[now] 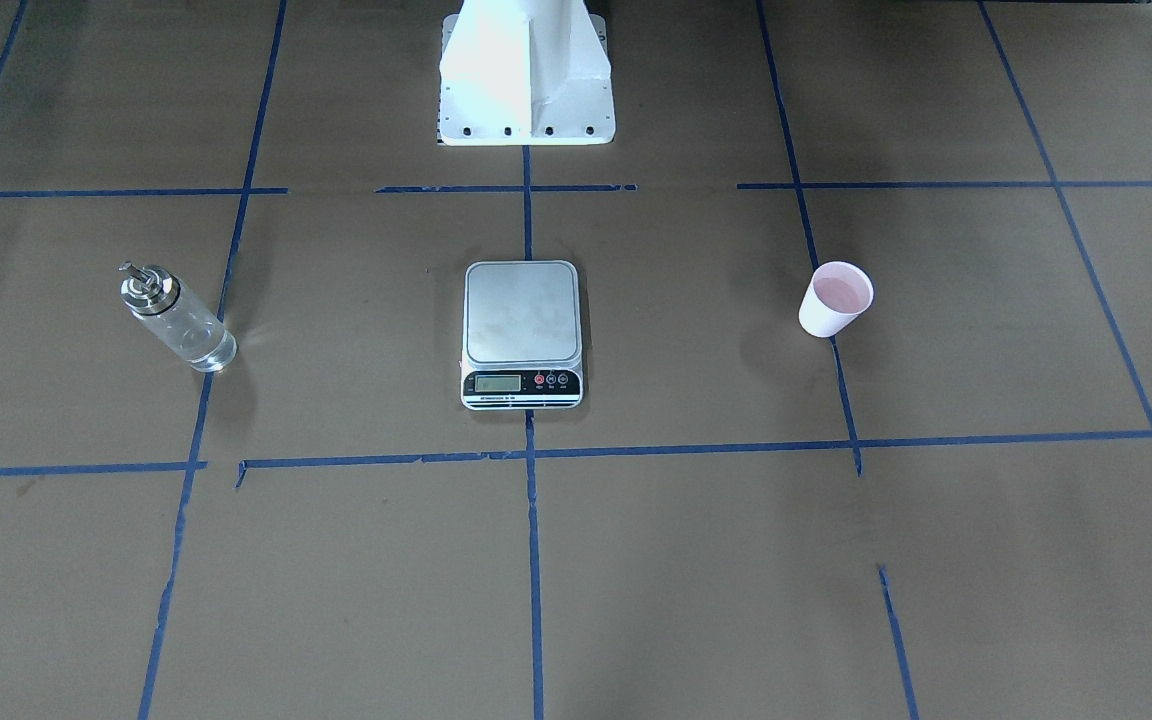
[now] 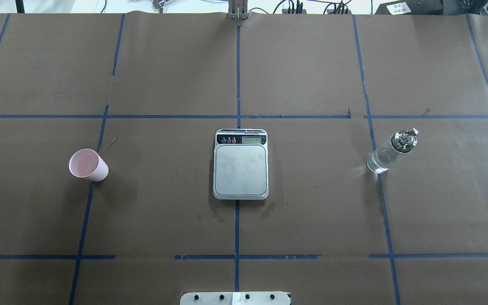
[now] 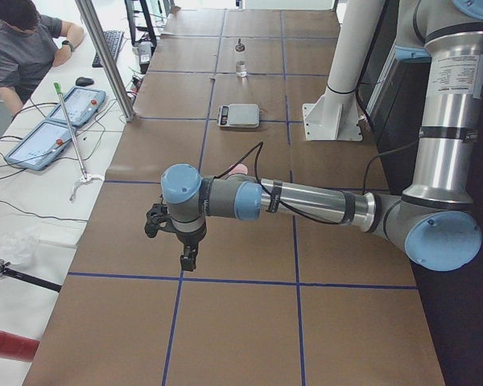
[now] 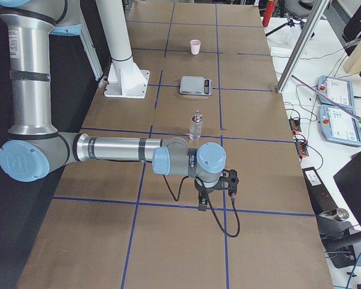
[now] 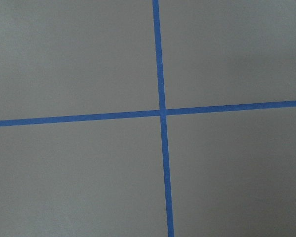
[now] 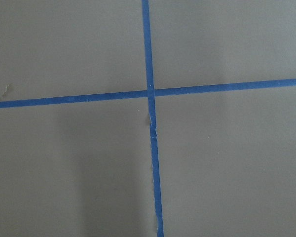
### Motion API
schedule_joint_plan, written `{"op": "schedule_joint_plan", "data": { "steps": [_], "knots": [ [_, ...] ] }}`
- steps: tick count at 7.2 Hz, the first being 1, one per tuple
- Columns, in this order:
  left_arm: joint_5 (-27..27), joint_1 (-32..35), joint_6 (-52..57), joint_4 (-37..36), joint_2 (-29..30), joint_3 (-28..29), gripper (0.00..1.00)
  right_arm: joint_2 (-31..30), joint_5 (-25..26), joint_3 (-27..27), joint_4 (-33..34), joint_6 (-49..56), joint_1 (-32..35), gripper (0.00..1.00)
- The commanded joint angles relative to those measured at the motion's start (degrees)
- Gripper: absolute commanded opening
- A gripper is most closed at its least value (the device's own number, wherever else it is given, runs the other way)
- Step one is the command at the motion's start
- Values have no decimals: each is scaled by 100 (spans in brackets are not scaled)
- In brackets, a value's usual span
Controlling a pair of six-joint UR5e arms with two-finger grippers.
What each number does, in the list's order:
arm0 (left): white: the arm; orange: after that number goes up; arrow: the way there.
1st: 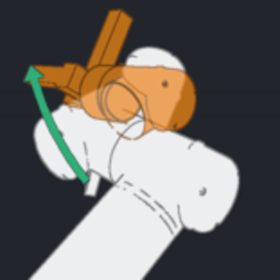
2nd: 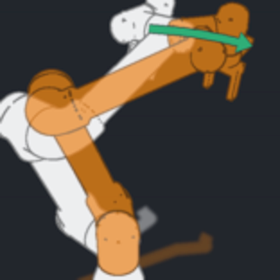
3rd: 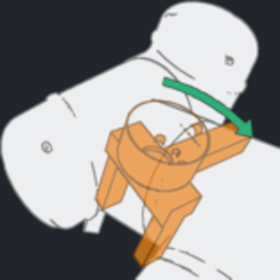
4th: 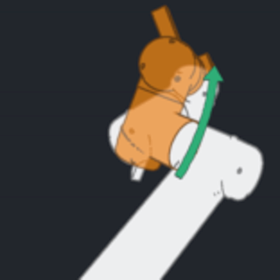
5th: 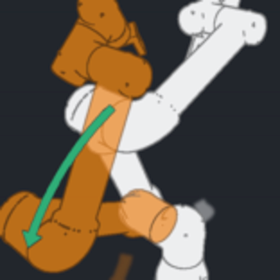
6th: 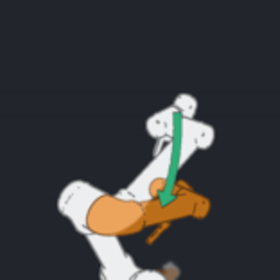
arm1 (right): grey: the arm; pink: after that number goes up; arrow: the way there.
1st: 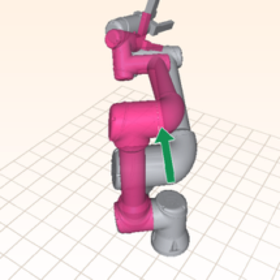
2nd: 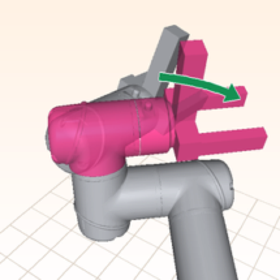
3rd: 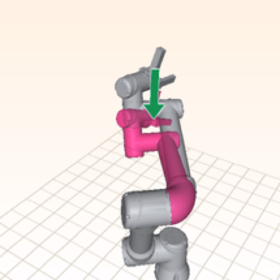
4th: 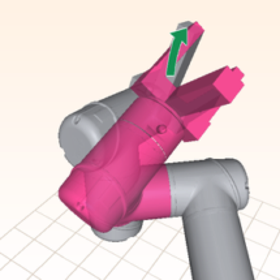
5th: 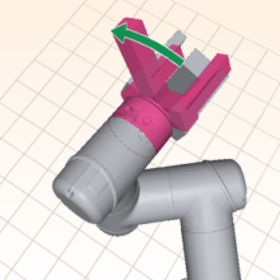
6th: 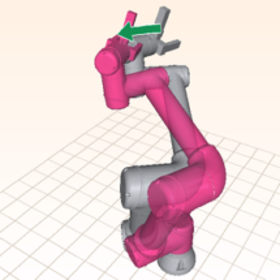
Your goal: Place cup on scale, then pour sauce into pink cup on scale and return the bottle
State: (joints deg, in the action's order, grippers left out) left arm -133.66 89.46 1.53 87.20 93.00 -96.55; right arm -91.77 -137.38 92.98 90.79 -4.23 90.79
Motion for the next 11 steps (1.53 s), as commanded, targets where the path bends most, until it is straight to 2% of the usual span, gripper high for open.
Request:
{"op": "schedule_joint_plan", "data": {
  "steps": [1, 3, 5, 7, 8, 11],
  "knots": [
    [6, -25, -12, 201, 25, -651, 100, 19, -8, 62, 0, 1, 0, 100],
    [7, -339, -73, 787, 70, -804, 100, 28, -26, 63, 0, -17, 0, 100],
    [-37, -866, -738, 817, 436, -962, 100, 2, -43, 1, -611, 44, 0, 100],
    [-195, -1620, -2804, 991, 552, -1076, 100, -60, -8, -8, -650, 45, -9, 100],
    [-135, -2138, -4086, 1384, 553, -1155, 100, -69, -17, -95, -659, 54, -26, 100],
    [1092, -3299, -6298, 1940, 448, -1165, 100, -16, -43, -166, -861, -34, -96, 100]
  ]
}}
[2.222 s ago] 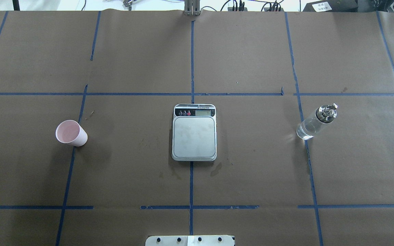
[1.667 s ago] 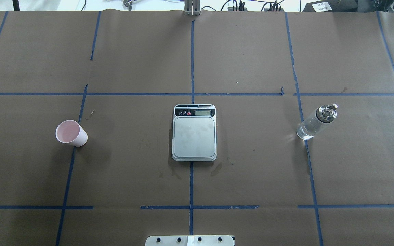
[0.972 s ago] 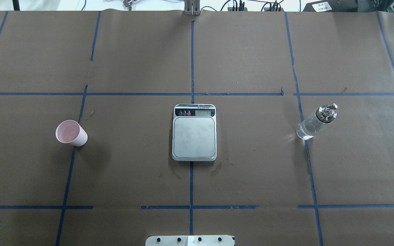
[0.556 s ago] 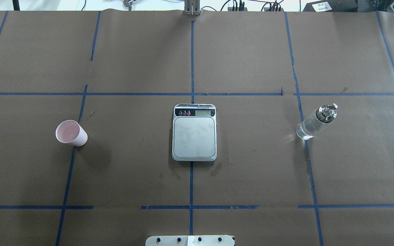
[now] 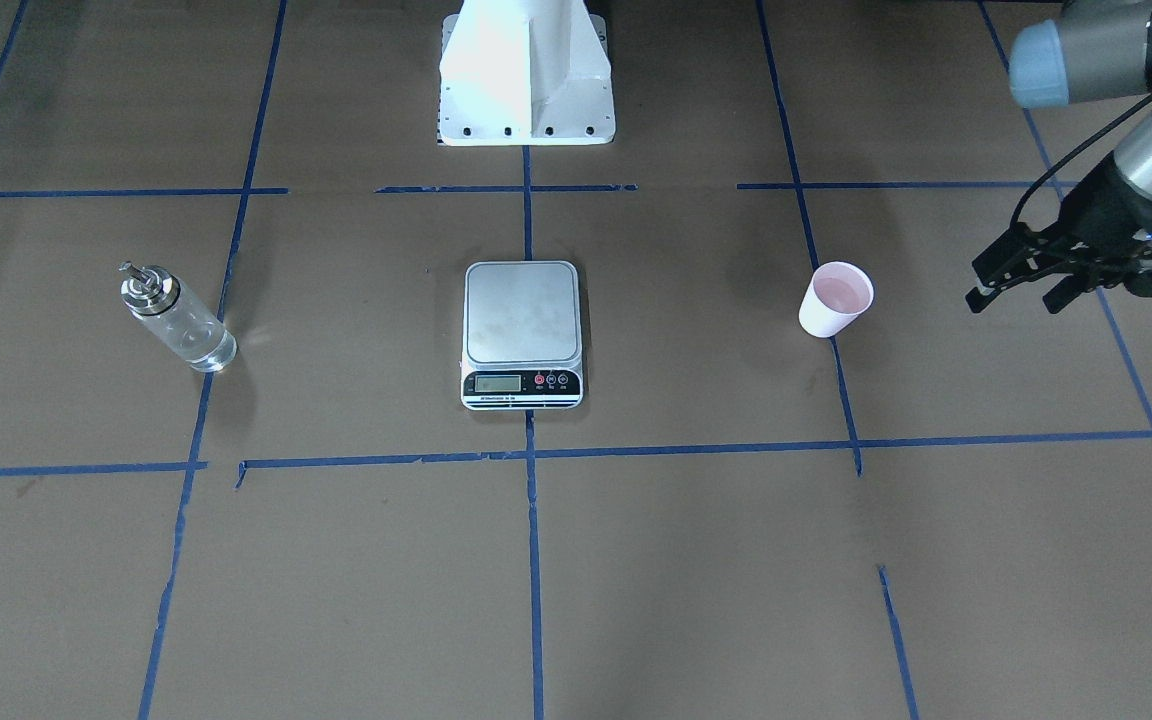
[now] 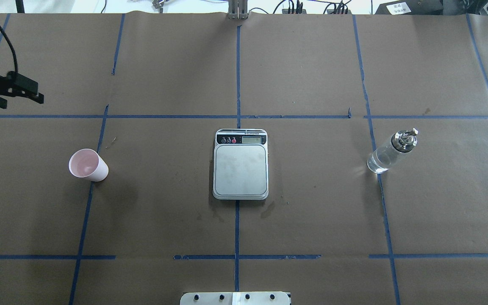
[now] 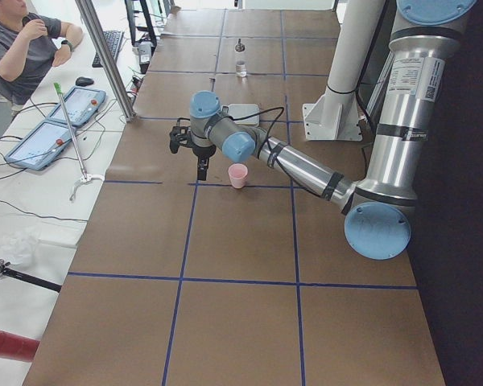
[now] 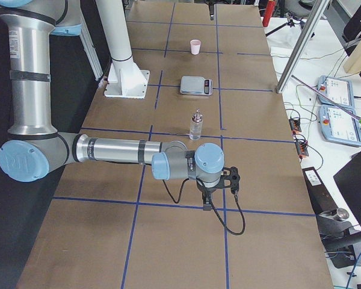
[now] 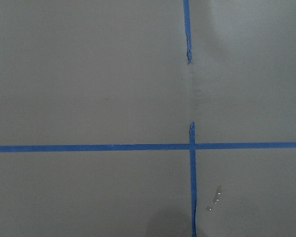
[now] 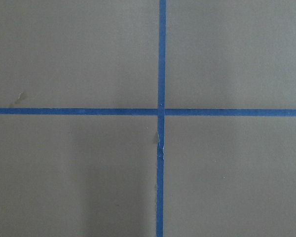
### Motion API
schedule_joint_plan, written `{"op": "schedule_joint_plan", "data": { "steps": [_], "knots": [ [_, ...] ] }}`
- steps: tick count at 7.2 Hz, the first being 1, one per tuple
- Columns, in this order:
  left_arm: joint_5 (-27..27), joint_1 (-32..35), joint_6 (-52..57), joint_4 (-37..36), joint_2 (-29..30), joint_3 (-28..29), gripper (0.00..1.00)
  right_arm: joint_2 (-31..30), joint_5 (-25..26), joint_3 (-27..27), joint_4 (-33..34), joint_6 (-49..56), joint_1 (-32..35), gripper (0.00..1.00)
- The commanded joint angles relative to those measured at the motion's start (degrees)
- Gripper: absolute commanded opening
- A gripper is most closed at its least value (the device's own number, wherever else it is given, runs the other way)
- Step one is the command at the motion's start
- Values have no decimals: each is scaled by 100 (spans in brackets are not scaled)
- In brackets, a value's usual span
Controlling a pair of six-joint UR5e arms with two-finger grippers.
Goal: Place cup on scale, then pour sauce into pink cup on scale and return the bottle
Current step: 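Move the left gripper down to the pink cup and grasp its rim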
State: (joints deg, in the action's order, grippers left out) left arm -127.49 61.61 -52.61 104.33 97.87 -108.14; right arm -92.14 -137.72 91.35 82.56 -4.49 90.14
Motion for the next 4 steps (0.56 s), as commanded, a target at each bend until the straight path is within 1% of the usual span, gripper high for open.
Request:
{"op": "schedule_joint_plan", "data": {
  "steps": [1, 2, 4],
  "knots": [
    [723, -962, -1570, 611, -231, -6, 100, 21, -9, -3, -38, -17, -67, 100],
    [812, -1193, -1968, 832, -311, -14, 100, 21, 0, -3, -47, 18, -67, 100],
    [822, -1458, -2016, 843, -435, -23, 100, 39, -27, -3, -29, -8, -67, 100]
  ]
}}
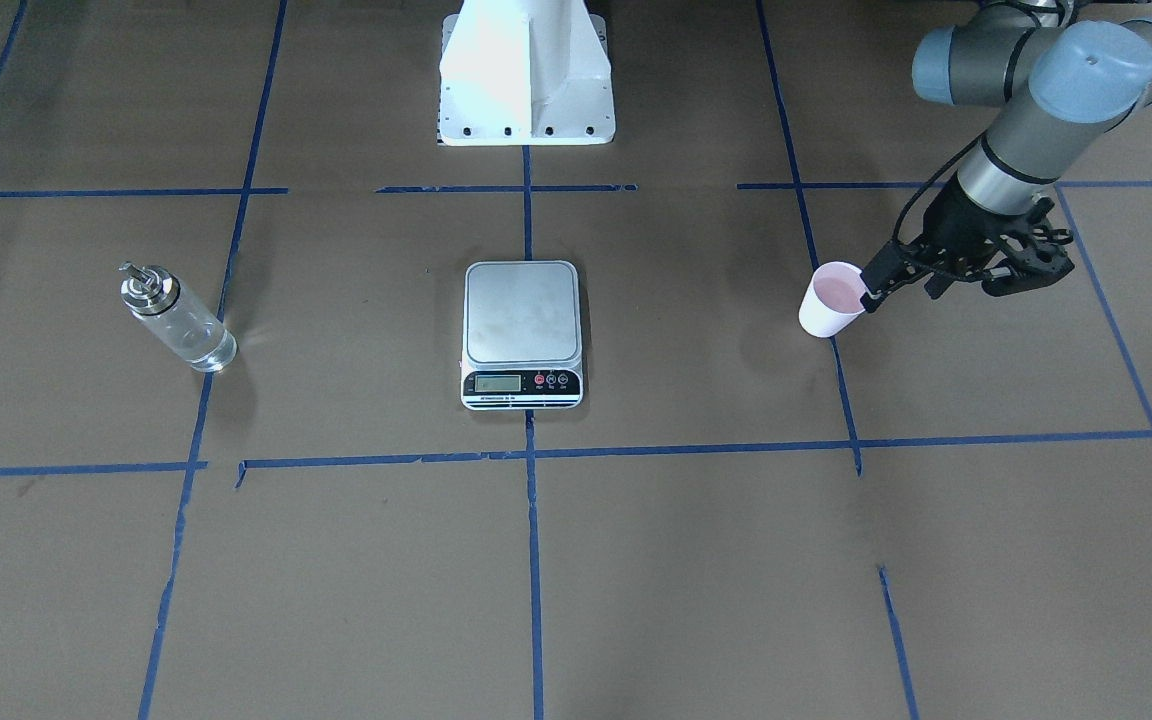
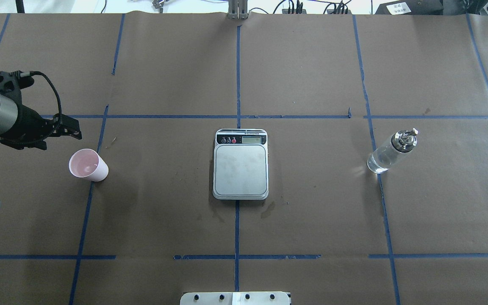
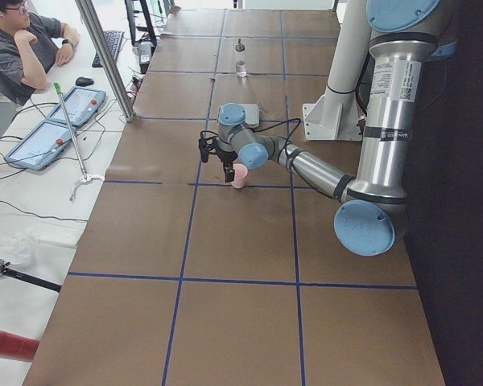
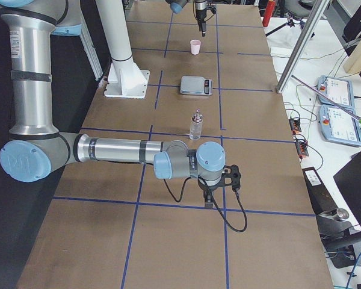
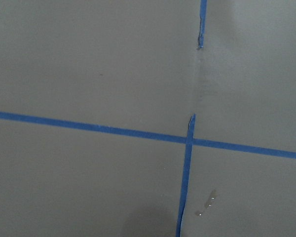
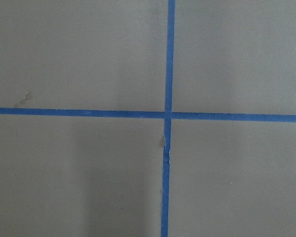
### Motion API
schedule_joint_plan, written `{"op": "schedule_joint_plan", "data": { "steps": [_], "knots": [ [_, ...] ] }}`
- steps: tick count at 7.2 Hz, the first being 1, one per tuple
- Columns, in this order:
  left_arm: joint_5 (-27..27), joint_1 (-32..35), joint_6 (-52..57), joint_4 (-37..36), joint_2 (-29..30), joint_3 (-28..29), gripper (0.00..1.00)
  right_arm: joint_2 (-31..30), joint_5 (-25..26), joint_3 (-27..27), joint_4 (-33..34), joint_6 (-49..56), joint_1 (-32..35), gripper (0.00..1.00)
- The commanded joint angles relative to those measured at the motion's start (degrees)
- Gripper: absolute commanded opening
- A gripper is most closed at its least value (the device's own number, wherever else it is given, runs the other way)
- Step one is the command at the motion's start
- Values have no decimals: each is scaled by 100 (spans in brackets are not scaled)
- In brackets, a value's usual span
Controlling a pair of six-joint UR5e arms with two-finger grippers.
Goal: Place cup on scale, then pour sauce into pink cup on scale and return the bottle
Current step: 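Move the left gripper down to the pink cup and grasp its rim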
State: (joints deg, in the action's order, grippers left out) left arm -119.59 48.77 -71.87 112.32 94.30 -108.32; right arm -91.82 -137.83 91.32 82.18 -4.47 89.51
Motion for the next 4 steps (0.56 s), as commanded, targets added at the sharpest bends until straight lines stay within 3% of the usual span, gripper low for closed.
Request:
{"op": "schedule_joint_plan", "data": {
  "steps": [1, 4],
  "knots": [
    [32, -279, -99, 27, -79, 4, 100, 6, -33, 9, 9, -18, -4, 100],
    [32, -535, -117, 0, -201, 22, 100, 6, -51, 9, 26, -18, -4, 100]
  ]
}}
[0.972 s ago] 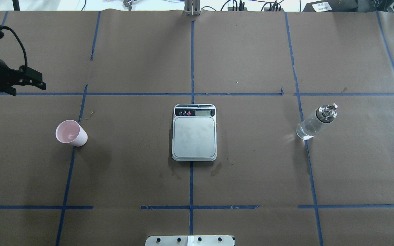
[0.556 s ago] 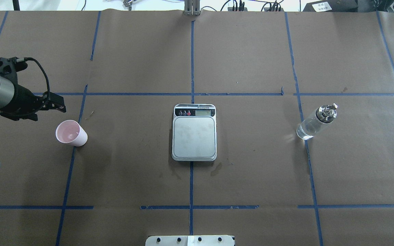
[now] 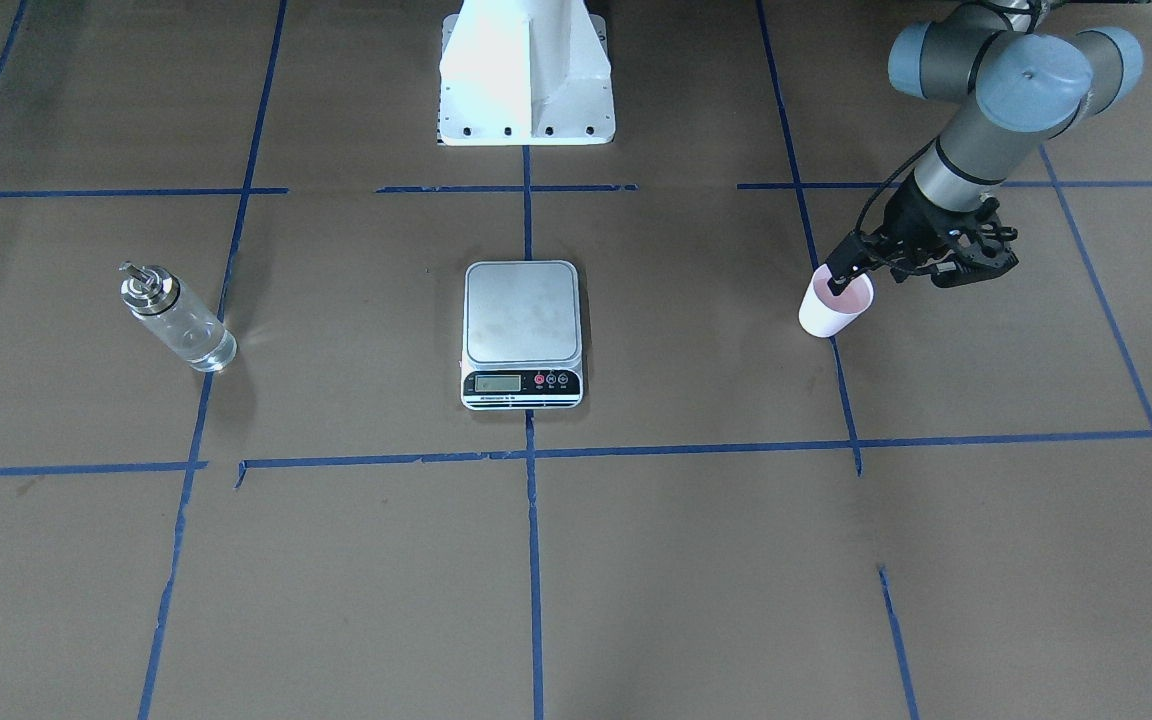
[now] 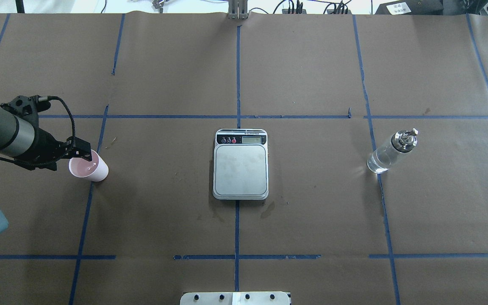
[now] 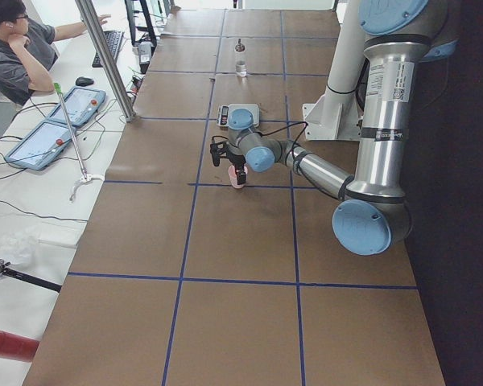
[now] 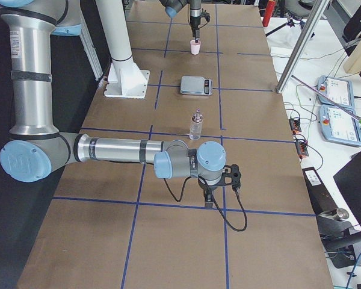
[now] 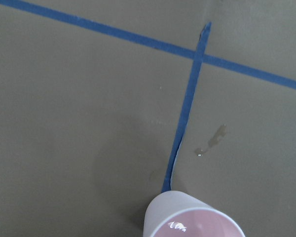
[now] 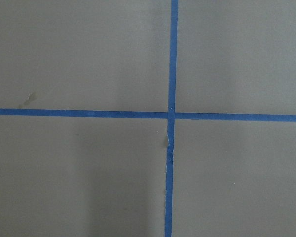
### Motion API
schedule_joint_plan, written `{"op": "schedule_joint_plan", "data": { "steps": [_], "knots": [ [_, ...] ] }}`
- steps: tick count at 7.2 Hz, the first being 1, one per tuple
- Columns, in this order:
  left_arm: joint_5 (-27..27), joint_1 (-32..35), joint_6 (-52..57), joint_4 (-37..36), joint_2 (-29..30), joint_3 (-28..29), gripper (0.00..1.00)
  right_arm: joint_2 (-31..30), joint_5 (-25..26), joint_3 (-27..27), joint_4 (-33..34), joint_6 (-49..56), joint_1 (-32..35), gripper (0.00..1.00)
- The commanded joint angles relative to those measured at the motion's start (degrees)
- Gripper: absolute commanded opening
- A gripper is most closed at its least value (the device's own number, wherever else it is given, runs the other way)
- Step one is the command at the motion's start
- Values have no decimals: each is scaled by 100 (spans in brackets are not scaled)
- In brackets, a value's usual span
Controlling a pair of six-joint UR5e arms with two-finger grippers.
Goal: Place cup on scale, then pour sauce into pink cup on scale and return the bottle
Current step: 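Move the left gripper down to the pink cup and grasp its rim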
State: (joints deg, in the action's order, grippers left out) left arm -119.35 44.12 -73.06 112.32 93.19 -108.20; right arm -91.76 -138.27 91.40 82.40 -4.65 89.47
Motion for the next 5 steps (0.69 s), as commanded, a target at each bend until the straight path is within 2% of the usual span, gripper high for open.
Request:
{"op": "schedule_joint_plan", "data": {
  "steps": [1, 2, 3, 4, 5],
  "knots": [
    [8, -70, 11, 0, -108, 27, 100, 0, -7, 1, 4, 0, 0, 100],
    [17, -70, 29, 0, -143, 53, 98, 0, -7, 9, 4, 0, 0, 100],
    [8, -78, 29, 0, -143, 53, 82, 0, -16, 18, -5, 0, 0, 100],
    [8, -79, 29, 0, -126, 62, 58, 0, -16, 27, -5, 0, 0, 100],
    [0, -79, 29, -8, -117, 62, 41, 0, -7, 18, -5, 0, 0, 100]
  ]
}}
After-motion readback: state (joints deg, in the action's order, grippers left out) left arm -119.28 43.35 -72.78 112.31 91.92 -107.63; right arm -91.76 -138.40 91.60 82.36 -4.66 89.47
